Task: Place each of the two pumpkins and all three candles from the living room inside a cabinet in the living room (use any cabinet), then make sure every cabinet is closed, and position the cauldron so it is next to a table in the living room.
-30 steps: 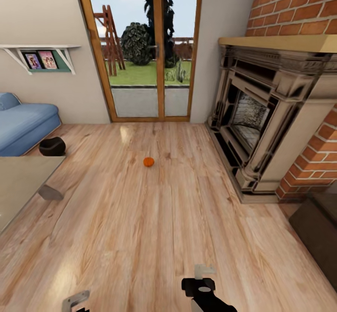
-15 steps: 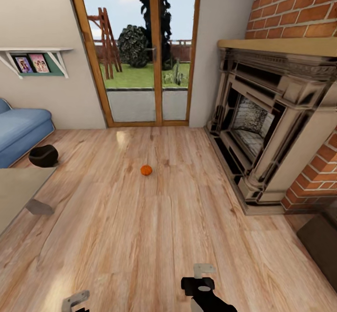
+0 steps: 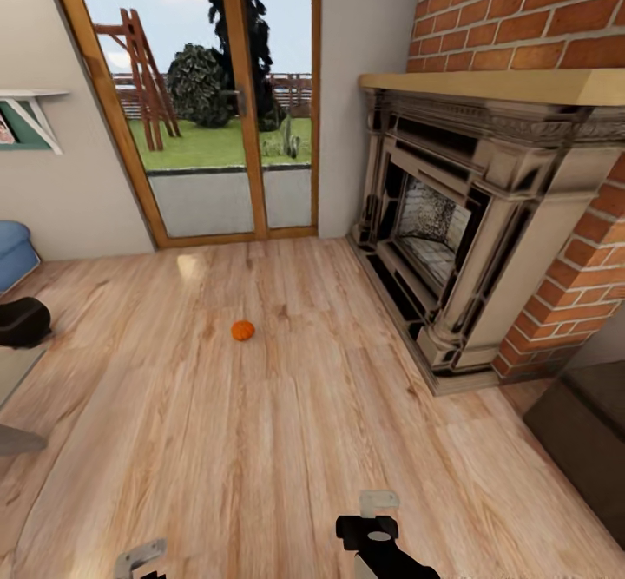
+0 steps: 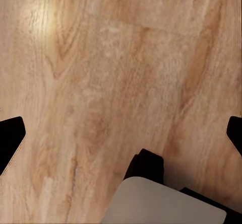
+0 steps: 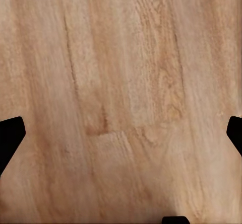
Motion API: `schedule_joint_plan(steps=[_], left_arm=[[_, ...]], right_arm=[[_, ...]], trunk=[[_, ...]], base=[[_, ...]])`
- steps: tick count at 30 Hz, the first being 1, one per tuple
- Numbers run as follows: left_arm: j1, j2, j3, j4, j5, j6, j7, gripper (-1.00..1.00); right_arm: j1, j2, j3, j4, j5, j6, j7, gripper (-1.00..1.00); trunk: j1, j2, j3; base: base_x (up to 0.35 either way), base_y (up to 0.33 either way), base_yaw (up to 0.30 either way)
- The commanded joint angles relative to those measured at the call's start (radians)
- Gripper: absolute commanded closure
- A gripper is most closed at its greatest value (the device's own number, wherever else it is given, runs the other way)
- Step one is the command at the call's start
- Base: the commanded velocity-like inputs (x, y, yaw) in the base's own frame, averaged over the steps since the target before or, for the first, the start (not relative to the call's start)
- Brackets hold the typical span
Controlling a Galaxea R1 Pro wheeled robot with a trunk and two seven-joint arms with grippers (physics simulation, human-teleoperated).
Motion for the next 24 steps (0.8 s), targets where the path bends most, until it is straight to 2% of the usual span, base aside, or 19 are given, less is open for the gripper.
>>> schedule_joint_plan(steps=[1, 8, 24], left_arm=[[0.0, 0.0, 0.0, 0.001, 0.0, 0.0, 0.0, -1.0], [0.0, 0.0, 0.0, 0.0, 0.0, 0.0, 0.0, -1.0], [0.0, 0.0, 0.0, 0.001, 0.0, 0.0, 0.0, -1.0]], right_arm=[[0.0, 0.0, 0.0, 0.001, 0.0, 0.002, 0.0, -1.0], [0.0, 0.0, -0.001, 0.002, -0.001, 0.003, 0.0, -1.0], [0.0, 0.0, -0.005, 0.001, -0.002, 0.003, 0.0, -1.0]], trunk=[[0.0, 0.0, 0.0], [0.0, 0.0, 0.0], [0.0, 0.0, 0.0]], base=[[0.117, 0.13, -0.287], [0.113, 0.109, -0.287], [0.018, 0.004, -0.287]])
